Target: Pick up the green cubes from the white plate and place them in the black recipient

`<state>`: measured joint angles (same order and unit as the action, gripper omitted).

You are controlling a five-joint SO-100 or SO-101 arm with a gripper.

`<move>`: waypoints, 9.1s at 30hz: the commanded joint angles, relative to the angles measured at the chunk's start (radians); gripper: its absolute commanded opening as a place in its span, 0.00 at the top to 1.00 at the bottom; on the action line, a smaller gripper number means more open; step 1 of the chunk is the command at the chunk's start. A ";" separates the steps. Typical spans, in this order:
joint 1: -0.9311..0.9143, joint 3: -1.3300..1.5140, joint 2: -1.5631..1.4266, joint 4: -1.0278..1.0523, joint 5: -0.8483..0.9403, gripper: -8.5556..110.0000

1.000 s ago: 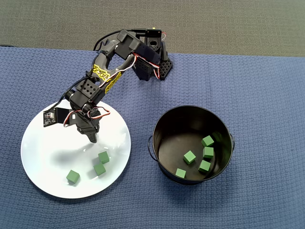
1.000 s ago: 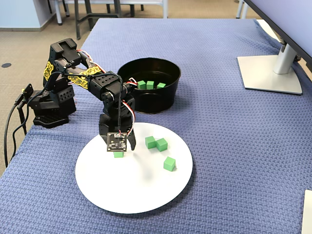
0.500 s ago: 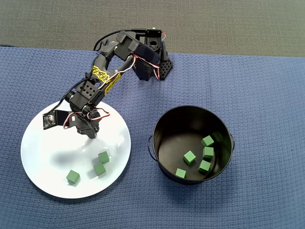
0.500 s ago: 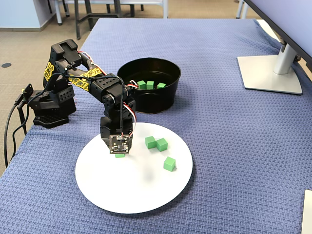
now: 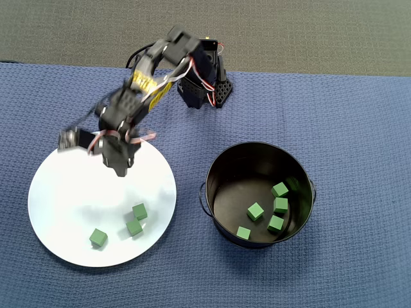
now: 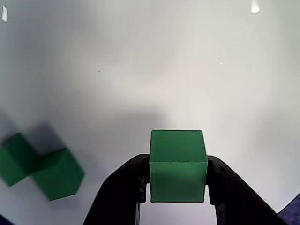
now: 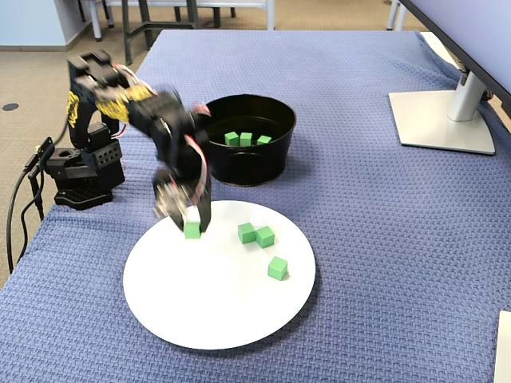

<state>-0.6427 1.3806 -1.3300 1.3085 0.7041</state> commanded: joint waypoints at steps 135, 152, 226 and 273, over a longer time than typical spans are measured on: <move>0.267 -0.040 -0.298 0.123 0.095 0.93; 1.026 0.051 -0.362 0.052 -0.299 0.93; 0.239 -0.592 0.443 -0.002 0.054 0.64; 0.232 -0.588 0.558 -0.107 0.284 0.78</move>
<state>-0.4280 0.8207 -0.7501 1.2195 0.9986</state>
